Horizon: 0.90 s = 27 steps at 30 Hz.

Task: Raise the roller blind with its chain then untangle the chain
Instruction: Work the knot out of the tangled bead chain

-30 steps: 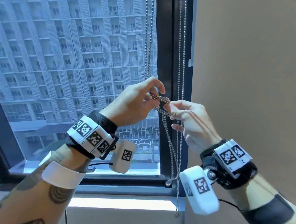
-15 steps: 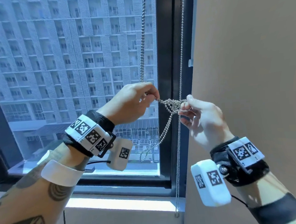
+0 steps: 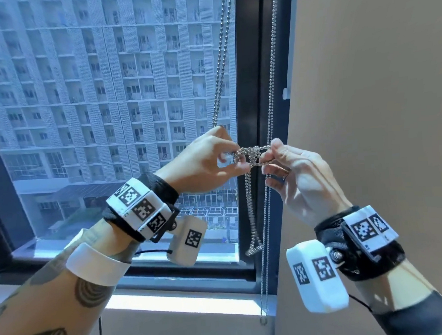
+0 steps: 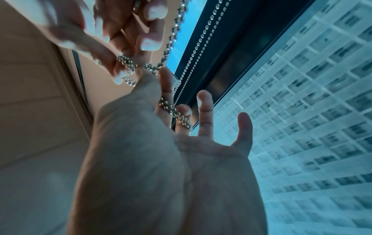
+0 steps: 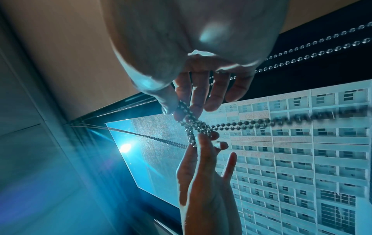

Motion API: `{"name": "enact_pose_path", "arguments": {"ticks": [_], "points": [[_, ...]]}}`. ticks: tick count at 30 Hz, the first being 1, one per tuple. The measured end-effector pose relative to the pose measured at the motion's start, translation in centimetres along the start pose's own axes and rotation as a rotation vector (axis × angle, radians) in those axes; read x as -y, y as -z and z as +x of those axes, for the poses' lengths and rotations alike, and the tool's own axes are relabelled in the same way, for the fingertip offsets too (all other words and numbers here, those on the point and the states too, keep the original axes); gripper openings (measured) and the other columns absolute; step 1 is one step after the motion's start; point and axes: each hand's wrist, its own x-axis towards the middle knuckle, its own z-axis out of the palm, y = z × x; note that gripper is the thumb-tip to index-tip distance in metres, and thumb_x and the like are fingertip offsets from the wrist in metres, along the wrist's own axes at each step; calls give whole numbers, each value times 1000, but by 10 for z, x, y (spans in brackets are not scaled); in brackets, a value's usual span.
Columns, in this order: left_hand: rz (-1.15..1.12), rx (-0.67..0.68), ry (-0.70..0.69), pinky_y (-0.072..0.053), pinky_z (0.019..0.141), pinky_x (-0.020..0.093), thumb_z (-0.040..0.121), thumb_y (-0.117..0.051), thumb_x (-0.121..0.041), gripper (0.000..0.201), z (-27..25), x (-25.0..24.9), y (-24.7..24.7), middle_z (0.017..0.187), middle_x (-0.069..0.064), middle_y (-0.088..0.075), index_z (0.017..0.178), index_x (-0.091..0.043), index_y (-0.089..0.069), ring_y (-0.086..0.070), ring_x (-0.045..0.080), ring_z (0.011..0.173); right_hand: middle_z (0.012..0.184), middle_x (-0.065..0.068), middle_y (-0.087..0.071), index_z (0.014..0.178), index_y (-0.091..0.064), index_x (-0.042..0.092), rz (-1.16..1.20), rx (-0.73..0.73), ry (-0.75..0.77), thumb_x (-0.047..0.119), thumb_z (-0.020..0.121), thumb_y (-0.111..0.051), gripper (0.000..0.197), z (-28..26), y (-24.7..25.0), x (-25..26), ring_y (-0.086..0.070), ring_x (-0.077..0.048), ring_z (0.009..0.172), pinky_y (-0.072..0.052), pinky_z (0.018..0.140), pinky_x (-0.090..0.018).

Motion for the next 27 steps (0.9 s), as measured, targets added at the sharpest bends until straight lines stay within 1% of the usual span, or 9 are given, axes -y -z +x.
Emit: {"name": "enact_pose_path", "arguments": {"ticks": [2, 6, 11, 14, 19, 21, 23, 25, 27], "points": [[-114, -47, 33, -56, 81, 38, 90, -70, -53, 35, -1, 0, 2, 99, 1, -53, 90, -17, -72, -61, 17, 88, 83, -2, -74, 78, -72, 14, -1, -4, -3, 38, 88, -70, 26, 1, 2, 0, -60, -15, 74, -43, 70, -31], [-164, -78, 70, -57, 83, 47, 89, -70, -44, 27, 0, 3, 3, 99, -3, -54, 92, -18, -72, -61, 20, 91, 76, -3, -73, 64, -70, 20, 38, -43, -43, 30, 103, -61, 42, 2, -2, -3, -64, -16, 71, -45, 72, -33], [23, -59, 44, -55, 83, 45, 85, -63, -49, 27, 2, 9, 3, 101, -8, -52, 91, -24, -71, -60, 15, 87, 57, -2, -50, 71, -65, 11, 264, -84, -77, 13, 104, -59, 34, 2, -11, -7, -57, -16, 55, -49, 77, -32], [90, -59, 73, -56, 82, 45, 87, -62, -48, 18, 1, 15, 3, 102, -15, -49, 91, -31, -67, -61, 11, 85, 54, 1, -42, 83, -64, 6, 177, -75, -117, 16, 106, -56, 26, -1, -10, -14, -53, -17, 58, -49, 71, -31], [183, -48, 135, -44, 80, 33, 97, -63, -32, 5, 2, 17, 7, 100, -12, -53, 97, -34, -58, -50, -5, 74, 50, 7, -32, 86, -64, 1, 22, -52, -98, 13, 104, -60, 21, -4, -11, -27, -30, -8, 40, -36, 58, -25], [134, -32, 187, -45, 72, 33, 99, -63, -25, 3, 4, 17, 8, 92, -11, -60, 100, -27, -61, -56, 0, 70, 48, 11, -35, 87, -66, 0, -52, -35, -95, 12, 102, -63, 20, -4, -11, -31, -27, -5, 39, -32, 52, -20], [15, -37, 214, -56, 66, 37, 97, -65, -15, 10, 5, 14, 11, 94, -6, -68, 99, -25, -64, -70, 10, 67, 51, 10, -43, 87, -68, -3, -144, -7, -86, 12, 99, -68, 19, -5, -9, -35, -28, -5, 41, -30, 47, -15], [-58, -57, 192, -60, 68, 32, 95, -68, -10, 17, 5, 10, 15, 107, -5, -71, 96, -27, -66, -72, 3, 64, 60, 3, -53, 87, -72, -9, -235, 17, -77, 13, 96, -72, 23, -6, -8, -38, -32, -5, 44, -31, 45, -13], [-20, -78, 152, -54, 68, 22, 93, -72, -12, 16, 6, 9, 16, 108, -6, -71, 96, -28, -69, -65, -9, 64, 55, 10, -56, 91, -72, -12, -266, 28, -83, 12, 98, -70, 25, -8, -7, -39, -33, -4, 42, -32, 44, -12]]}}
